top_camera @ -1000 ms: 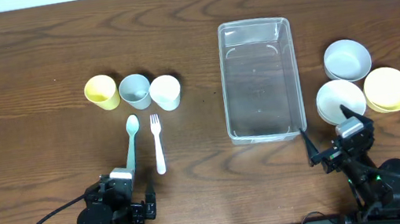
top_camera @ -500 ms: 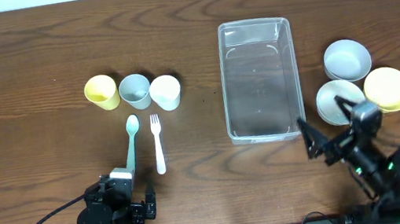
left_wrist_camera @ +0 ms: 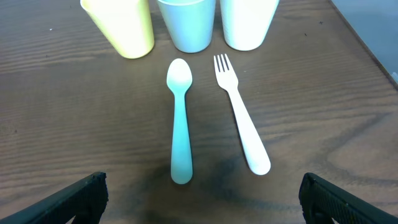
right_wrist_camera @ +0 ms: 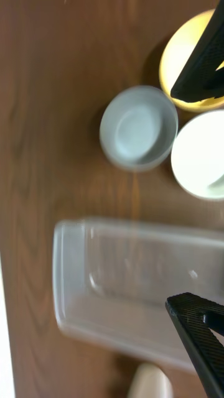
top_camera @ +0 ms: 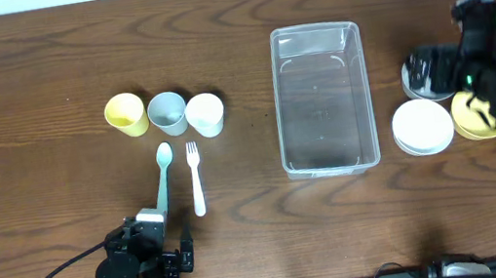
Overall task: Pack container
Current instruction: 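Reach right gripper to the yellow bowl and grasp its rim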
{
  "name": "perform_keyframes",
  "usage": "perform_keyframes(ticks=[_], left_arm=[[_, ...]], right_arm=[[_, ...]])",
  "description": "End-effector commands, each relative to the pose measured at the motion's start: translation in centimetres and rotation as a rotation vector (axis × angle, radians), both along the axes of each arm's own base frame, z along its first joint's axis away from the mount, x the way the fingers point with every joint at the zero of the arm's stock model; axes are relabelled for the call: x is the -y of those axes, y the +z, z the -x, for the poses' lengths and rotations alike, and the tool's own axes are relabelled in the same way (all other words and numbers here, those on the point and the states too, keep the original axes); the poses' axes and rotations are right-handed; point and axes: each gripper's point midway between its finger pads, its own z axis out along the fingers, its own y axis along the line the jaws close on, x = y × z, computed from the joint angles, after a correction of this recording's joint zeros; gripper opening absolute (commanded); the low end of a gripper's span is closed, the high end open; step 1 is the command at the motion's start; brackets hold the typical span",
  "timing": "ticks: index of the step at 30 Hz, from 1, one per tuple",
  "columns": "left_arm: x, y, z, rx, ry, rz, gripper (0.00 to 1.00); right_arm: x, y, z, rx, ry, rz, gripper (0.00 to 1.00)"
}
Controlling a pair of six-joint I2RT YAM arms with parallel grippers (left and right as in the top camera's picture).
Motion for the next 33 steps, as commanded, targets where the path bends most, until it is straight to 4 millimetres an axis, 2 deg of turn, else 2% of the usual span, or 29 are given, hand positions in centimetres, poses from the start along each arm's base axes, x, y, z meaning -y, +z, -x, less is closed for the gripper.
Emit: perform_keyframes(ticks=[1,2,4,7,9,15,19,24,27,31,33], left_arm=[[0.1,0.1,0.0,0.004,0.005,0.02,0.98],[0.1,0.1,0.0,0.004,0.005,0.021,0.98],[0.1,0.1,0.0,0.004,0.005,0.021,0.98],[0.1,0.1,0.0,0.004,0.005,0.02,0.98],[0.1,0.1,0.0,0.004,0.005,0.021,0.98],[0.1,0.1,0.0,0.004,0.005,0.02,0.98],[0.1,0.1,0.0,0.004,0.005,0.02,0.98],[0.1,0.1,0.0,0.004,0.005,0.02,0.98],[0.1,0.1,0.0,0.004,0.005,0.021,0.98],[0.1,0.1,0.0,0.004,0.005,0.02,0.98],[0.1,0.1,0.0,0.004,0.005,0.021,0.98]], right_arm=[[7.4,-1.6,-0.5,-0.071,-0.359,0.076,0.99],[9.3,-2.8,-0.3,-0.104,-0.422,0.081,0.99],[11.8,-4.7,0.1,-0.159,-0.5,0.064,0.99],[15.7,-8.2,2.0,-0.272,-0.648,0.006,0.99],[17.4,-10.3,3.6,-0.349,-0.727,-0.03,0.99],[20.2,-15.2,7.5,-0.548,-0.83,-0.071,0.97],[21.4,-17.9,9.1,-0.641,-0.871,-0.099,0.97],[21.8,-21.0,10.3,-0.731,-0.885,-0.142,0.89],[21.4,-22.2,9.9,-0.747,-0.869,-0.177,0.84],[20.7,-23.1,9.2,-0.742,-0.844,-0.237,0.84],[20.6,-23.1,9.0,-0.736,-0.842,-0.241,0.76]])
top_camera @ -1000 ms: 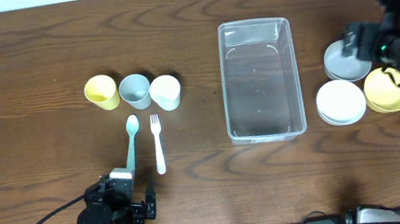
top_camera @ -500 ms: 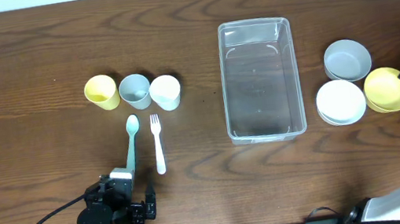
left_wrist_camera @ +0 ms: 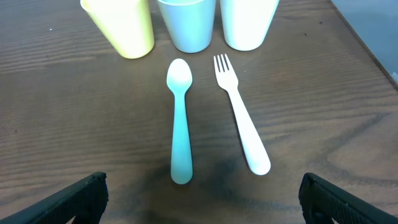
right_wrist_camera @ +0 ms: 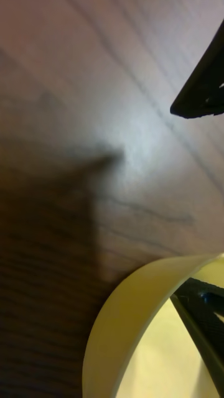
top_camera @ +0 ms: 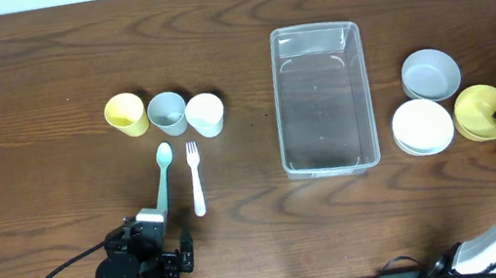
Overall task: Pack container
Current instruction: 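Reach right gripper to the yellow bowl and grasp its rim, then carry the yellow bowl into the clear container and release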
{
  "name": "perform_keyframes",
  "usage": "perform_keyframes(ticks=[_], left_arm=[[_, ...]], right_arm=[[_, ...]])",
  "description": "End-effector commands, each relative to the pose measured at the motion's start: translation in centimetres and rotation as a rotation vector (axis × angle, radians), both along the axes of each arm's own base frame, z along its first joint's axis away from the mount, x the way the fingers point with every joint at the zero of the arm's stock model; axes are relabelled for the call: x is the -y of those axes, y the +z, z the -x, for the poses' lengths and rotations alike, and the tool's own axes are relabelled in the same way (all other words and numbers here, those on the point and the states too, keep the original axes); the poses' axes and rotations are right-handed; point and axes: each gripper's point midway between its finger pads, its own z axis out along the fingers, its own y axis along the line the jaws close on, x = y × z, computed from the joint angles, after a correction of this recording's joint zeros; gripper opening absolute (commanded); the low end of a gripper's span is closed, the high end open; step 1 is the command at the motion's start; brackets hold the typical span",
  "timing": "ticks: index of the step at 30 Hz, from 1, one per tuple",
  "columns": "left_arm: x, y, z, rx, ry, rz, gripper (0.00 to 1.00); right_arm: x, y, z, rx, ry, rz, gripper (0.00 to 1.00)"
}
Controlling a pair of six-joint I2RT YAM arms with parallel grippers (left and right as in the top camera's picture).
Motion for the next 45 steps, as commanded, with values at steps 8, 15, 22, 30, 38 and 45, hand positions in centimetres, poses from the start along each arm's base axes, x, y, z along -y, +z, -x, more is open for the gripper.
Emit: perform_keyframes(ticks=[8,15,22,30,38,45], left_arm=[[0.1,0.1,0.0,0.004,0.005,0.02,0.98],[0.1,0.1,0.0,0.003,0.005,0.02,0.98],[0.1,0.1,0.0,0.003,0.005,0.02,0.98],[0.1,0.1,0.0,0.004,0.005,0.02,0.98],[0.1,0.1,0.0,0.004,0.005,0.021,0.98],[0.1,0.1,0.0,0.003,0.005,0.02,0.98]], right_arm=[[0.2,0.1,-0.3,0.019,-0.029,-0.01,0.01],[1.2,4.9,0.1,0.059,-0.109,0.11,0.01],[-6.3,18.4,-8.3,0.616,0.101,0.05,0.01],[-24.2,23.9,-13.7,0.802,0.595,0.086,0.01],[-32.1,15.8,-19.1,0.689,0.766,0.175,0.02],[-33.7,5.8,-21.4,0.524,0.748,0.054,0.01]])
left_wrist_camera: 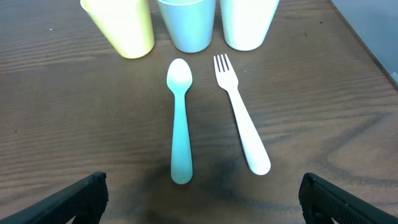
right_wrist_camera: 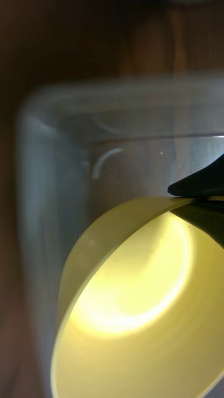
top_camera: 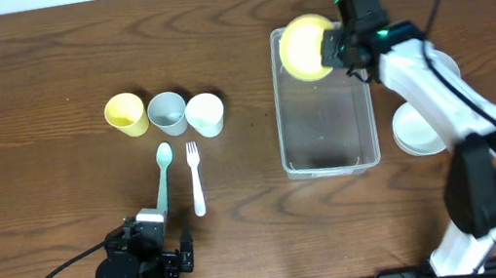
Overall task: Pack container
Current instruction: 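Carry the yellow bowl into the clear container and release, then grasp the white bowl rim with the right gripper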
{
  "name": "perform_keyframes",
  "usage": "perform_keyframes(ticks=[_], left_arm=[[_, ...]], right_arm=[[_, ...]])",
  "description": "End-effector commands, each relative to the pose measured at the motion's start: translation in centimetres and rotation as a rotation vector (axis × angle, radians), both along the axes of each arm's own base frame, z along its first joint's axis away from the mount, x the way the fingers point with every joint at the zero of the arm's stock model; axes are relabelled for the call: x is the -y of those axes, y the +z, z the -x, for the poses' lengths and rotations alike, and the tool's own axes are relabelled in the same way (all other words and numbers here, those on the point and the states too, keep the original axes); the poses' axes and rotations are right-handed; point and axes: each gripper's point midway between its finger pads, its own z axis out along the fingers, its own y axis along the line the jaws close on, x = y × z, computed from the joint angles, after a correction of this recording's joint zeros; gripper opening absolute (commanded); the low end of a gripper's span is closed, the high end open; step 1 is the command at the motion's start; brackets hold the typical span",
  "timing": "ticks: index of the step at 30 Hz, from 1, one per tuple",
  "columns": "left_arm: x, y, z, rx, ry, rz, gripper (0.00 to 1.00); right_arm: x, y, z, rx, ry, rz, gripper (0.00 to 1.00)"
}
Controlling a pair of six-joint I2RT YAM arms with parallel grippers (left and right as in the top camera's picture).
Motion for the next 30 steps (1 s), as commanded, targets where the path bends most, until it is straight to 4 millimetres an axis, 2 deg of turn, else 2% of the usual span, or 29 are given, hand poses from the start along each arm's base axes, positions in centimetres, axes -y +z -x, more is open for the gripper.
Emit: perform_keyframes(ticks=[1,2,3,5,6,8,12,15,17,18,21,22,24,27,30], left_arm=[[0.1,0.1,0.0,0.003,0.005,0.02,0.98],[0.1,0.1,0.0,0.003,0.005,0.02,0.98],[0.1,0.1,0.0,0.004,0.005,0.02,0.98],[0.1,0.1,0.0,0.003,0.005,0.02,0.98],[0.1,0.1,0.0,0.003,0.005,0.02,0.98],[0.1,0.1,0.0,0.004,0.005,0.021,0.98],[0.1,0.1,0.0,0.004,0.005,0.02,0.98],[0.1,0.1,0.0,0.003,0.005,0.021,0.98],[0.1,0.1,0.0,0.004,0.005,0.02,0.98],[0.1,0.1,0.0,0.004,0.005,0.02,0.98],[0.1,0.1,0.0,0.004,0.005,0.02,0.98],[0.1,0.1,0.0,0.003,0.005,0.02,0.98],[0.1,0.1,0.0,0.003,0.005,0.021,0.98],[0.1,0.1,0.0,0.003,0.005,0.02,0.98],[0.1,0.1,0.0,0.003,0.005,0.02,0.98]], right_arm=[[-0.1,-1.6,-1.4,-0.024,-0.038,-0.019,0.01],[-0.2,-2.0,-1.6,-0.031,-0.035,-0.024,0.01],[-0.4,-2.2,-1.9,-0.029,-0.027,-0.031,0.06],[-1.1,-1.7,-2.3,-0.013,0.024,-0.046,0.3],[-1.5,-1.0,-2.4,-0.002,0.054,-0.058,0.36],[-2.3,1.0,-2.8,0.031,0.111,-0.082,0.47],[-2.3,7.5,-2.4,0.115,0.119,-0.11,0.51],[0.4,12.0,-1.0,0.163,0.065,-0.081,0.55],[4.1,14.0,0.8,0.162,-0.021,-0.023,0.59],[5.6,14.3,1.5,0.15,-0.06,-0.001,0.59],[11.3,13.7,4.6,0.051,-0.239,0.061,0.62],[13.3,12.9,5.7,0.001,-0.3,0.073,0.61],[15.8,11.0,7.2,-0.074,-0.375,0.078,0.63],[18.5,7.3,9.2,-0.178,-0.467,0.072,0.64],[19.9,3.1,11.4,-0.279,-0.53,0.066,0.65]])
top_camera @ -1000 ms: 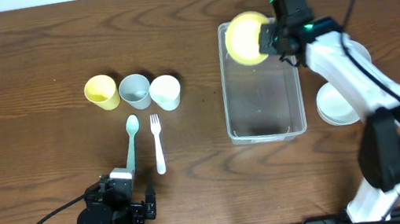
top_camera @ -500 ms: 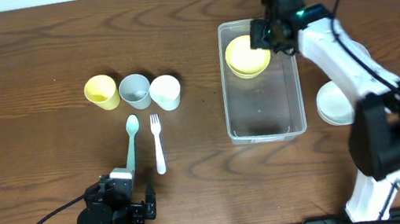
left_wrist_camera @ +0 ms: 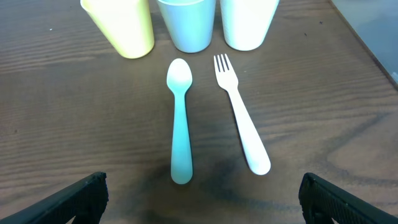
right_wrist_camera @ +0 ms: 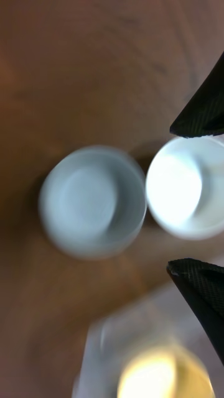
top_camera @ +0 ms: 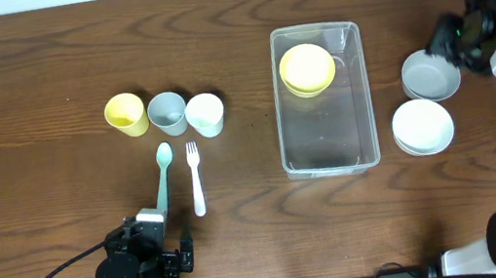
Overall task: Pack container
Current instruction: 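Grasp the white bowl rim with the right gripper, then place the white bowl onto the yellow bowl in the container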
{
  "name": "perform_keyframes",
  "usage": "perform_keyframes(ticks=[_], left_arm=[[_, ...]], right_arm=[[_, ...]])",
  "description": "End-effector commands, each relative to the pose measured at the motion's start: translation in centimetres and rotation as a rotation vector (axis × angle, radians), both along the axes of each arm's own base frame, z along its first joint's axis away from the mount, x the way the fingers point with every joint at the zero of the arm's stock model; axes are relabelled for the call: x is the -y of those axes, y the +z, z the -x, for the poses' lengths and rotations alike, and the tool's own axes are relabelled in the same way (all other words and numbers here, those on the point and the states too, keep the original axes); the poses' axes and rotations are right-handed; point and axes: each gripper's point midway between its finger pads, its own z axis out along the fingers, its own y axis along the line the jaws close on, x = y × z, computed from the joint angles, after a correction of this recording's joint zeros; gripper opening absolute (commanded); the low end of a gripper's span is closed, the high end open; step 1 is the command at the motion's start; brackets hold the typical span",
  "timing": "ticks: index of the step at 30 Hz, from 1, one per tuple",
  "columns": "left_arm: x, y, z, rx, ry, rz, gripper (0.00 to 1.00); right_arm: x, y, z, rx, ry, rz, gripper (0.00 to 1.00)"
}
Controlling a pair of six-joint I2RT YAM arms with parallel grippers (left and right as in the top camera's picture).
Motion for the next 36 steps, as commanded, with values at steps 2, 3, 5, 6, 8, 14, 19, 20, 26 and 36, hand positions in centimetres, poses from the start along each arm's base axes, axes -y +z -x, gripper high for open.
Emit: perform_keyframes(ticks=[2,3,5,6,8,14,19,20,26,36], left_arm=[[0.1,0.1,0.0,0.003,0.006,0.02,0.98],[0.1,0.1,0.0,0.004,0.005,0.02,0.98],[0.1,0.1,0.0,0.003,0.005,0.02,0.98],[0.1,0.1,0.0,0.003,0.005,0.02,0.98],[0.1,0.1,0.0,0.003,0.006,0.02,0.98],[0.1,0.1,0.0,0.004,0.006,0.02,0.98],[0.1,0.1,0.0,0.003,0.006,0.02,0.98],[0.1,0.1,0.0,0.003,0.006,0.02,0.98],[0.1,0.1,0.0,0.004,0.005,0.02,0.98],[0.1,0.1,0.0,0.004,0.006,0.02,0.98]], right_arm=[[1.6,-6.6,3.2,-0.147,-0.107,-0.024,0.67],[1.7,-7.9,3.7,-0.161,-0.114,-0.029,0.67],[1.7,-9.8,4.7,-0.183,-0.122,-0.038,0.67],[1.7,-10.5,5.1,-0.192,-0.125,-0.04,0.68],[1.6,-11.8,5.9,-0.208,-0.136,-0.043,0.68],[1.4,-14.3,7.7,-0.235,-0.157,-0.046,0.58],[1.4,-14.2,7.7,-0.226,-0.16,-0.046,0.01],[1.4,-13.8,7.6,-0.22,-0.16,-0.044,0.01],[0.6,-8.4,6.3,-0.11,-0.136,-0.073,0.01],[-5.7,6.7,2.9,0.358,0.083,-0.137,0.01]])
